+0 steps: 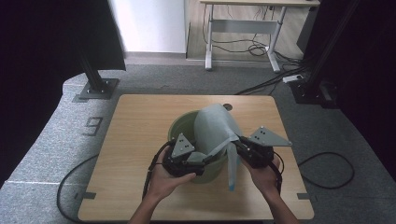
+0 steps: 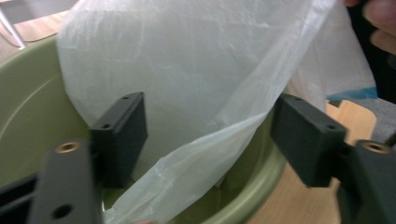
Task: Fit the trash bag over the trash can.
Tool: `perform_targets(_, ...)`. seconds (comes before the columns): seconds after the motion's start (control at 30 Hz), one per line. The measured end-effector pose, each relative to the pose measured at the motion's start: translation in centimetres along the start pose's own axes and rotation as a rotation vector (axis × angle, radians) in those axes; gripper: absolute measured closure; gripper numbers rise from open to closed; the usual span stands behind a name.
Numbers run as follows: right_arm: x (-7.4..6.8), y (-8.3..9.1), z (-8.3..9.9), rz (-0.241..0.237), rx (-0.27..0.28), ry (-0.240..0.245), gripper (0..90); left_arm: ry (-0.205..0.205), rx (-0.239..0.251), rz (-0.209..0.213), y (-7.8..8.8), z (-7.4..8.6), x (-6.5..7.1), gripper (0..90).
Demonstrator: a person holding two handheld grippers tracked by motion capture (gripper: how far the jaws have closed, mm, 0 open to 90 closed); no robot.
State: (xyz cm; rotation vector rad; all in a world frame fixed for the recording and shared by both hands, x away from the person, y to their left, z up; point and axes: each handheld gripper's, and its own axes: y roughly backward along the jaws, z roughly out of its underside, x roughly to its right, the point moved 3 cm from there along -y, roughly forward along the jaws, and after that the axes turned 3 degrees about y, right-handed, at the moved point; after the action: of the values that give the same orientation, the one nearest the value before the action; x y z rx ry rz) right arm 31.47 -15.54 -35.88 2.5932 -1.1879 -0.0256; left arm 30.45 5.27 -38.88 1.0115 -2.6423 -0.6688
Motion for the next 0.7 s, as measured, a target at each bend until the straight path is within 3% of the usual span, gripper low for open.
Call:
perform_targets(0.13,-0.2,0.3,0.1,0.001,-0.004,0.016,86.8,0.016,0.009,0.011,0.1,-0.2,-0.1,45.2)
perform_targets(0.17,-0.2,0.4,0.1,0.0,-0.005,0.016,86.4,0.021,-0.002,0.045,0.1,-0.4,-0.1,49.4)
perform_targets(0.43,0.3,0.7,0.9,-0.022,-0.002,-0.019,82.0,0.055,0.007,0.053,0.1,-1.2,-1.2,76.9)
perform_targets(0.57,0.4,0.8,1.4,-0.047,0.004,-0.04,77.6,0.066,0.011,0.047,0.1,-1.5,-1.7,85.2)
perform_targets(0.7,0.6,1.1,2.1,-0.049,0.005,-0.06,78.0,0.06,0.016,0.076,0.2,-1.6,-1.4,89.1)
